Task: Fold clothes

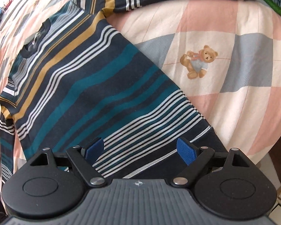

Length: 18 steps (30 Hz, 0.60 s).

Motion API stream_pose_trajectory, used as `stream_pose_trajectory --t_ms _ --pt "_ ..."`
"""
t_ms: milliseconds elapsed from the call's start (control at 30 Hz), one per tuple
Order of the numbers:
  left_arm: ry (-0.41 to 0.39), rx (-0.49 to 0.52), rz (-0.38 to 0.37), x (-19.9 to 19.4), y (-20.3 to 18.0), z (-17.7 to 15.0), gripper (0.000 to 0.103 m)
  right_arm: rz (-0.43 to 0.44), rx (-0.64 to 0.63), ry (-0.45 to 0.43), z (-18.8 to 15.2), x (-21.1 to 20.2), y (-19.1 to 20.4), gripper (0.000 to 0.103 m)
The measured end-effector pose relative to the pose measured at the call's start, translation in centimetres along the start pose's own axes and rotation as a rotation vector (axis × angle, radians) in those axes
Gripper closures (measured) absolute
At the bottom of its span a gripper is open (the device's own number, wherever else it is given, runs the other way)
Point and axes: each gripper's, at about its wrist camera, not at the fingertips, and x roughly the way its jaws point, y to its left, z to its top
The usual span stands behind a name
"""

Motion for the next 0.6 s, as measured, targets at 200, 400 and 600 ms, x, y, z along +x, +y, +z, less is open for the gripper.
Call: stream_pose_trajectory --t_ms 200,400,600 --pt "0.061 -0.173 -0.247 0.0 -0.7 -0.1 0.049 0.005 0.011 0.029 -0.3 -0.9 -1.7 0.012" --pt "0.117 -0.086 -0.185 5.0 -3.5 1.9 0.052 -0.071 0.072 0.030 -1.3 -1.3 -4.6 0.010" --pt "0.015 0.179 -0.075 3.9 -8.1 1.7 0.098 -0.057 0.145 0.071 -1.7 -0.1 -4.7 0.010"
